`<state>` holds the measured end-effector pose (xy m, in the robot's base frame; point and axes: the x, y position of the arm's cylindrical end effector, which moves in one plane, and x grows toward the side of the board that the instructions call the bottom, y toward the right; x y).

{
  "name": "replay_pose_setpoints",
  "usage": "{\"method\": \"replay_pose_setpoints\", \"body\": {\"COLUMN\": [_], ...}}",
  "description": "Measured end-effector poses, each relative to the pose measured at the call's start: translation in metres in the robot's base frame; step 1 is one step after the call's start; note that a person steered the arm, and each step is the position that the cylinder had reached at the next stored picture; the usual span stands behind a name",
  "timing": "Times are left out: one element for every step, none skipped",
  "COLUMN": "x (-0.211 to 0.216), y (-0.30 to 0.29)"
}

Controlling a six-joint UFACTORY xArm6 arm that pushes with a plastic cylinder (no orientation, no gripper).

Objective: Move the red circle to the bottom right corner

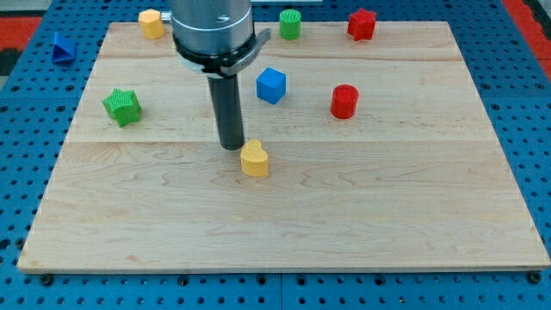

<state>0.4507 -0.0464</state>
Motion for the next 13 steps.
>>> {"method": "replay_pose_setpoints", "body": {"x": [0.024,0.052,0.037,-0.015,-0.051,-0.07,-0.082,-0.082,-0.107,-0.109,-0.031,-0.021,-0.042], "y": [0.049,0.052,0.052,0.059,0.08,0.114,0.136,0.18,0.173,0.2,0.231,0.239,0.236]}}
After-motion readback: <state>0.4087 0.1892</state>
